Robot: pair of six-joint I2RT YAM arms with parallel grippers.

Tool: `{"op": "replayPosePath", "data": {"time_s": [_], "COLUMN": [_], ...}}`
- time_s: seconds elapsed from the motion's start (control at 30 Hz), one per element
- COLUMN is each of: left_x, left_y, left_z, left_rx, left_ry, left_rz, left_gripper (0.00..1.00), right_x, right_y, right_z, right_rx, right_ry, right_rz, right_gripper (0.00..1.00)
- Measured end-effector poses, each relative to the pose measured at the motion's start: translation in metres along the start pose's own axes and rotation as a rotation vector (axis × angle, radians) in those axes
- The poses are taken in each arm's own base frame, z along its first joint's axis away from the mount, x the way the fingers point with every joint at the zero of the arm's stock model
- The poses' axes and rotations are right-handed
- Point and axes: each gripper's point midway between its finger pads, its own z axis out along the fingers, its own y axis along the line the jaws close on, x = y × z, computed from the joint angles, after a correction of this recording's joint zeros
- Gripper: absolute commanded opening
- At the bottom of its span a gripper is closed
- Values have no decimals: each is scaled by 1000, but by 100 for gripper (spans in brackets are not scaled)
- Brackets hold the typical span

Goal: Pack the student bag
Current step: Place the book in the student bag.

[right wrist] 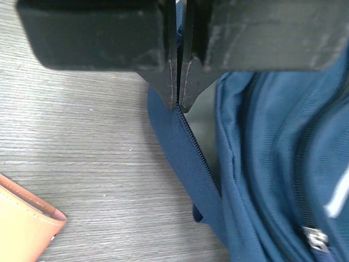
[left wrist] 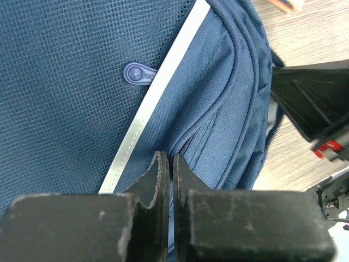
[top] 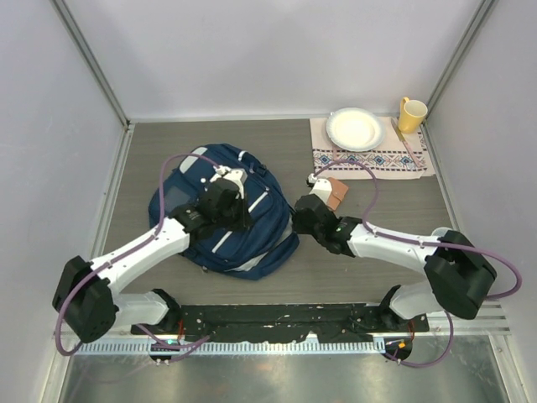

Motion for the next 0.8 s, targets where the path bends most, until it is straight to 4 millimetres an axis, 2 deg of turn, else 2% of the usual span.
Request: {"op": "replayPosePath", "data": {"time_s": [0.03,0.13,0.17,0.2,0.23,0.27,0.3,0.33,0.37,0.5,0.57,0.67,0.8], "left_x": [4,13,15,15,14,11,8,2,-6,-53,-63,-56,-20], "left_y": [0,4,6,7,9,12,15,16,18,27,36,53,74], "left_z": [5,13,13,10,5,-2,-11,-20,-32,-90,-107,-115,-99], "left_rx": [-8,-46,-63,-76,-88,-103,-117,-126,-139,-183,-217,-287,-370], "left_ry": [14,47,51,49,40,26,4,-22,-61,-289,-355,-367,-287], "left_rz": [-5,-12,-16,-18,-17,-18,-25,-30,-34,-98,-141,-201,-274], "left_gripper": [12,35,47,64,70,74,83,86,91,93,93,93,93], "right_x": [0,1,3,5,7,7,7,5,2,-17,-25,-42,-64], "right_y": [2,5,6,7,7,7,7,8,7,1,-3,-6,-9], "right_z": [-2,-8,-11,-14,-17,-19,-21,-23,-26,-35,-35,-31,-18], "right_rx": [-11,-55,-73,-89,-102,-112,-117,-123,-121,-112,-102,-104,-156], "right_ry": [1,5,8,14,19,22,21,16,6,-49,-62,-74,-66], "right_rz": [3,14,18,20,22,23,26,31,32,47,55,85,151], "right_gripper": [1,1,2,5,10,29,40,48,60,63,64,67,71]}}
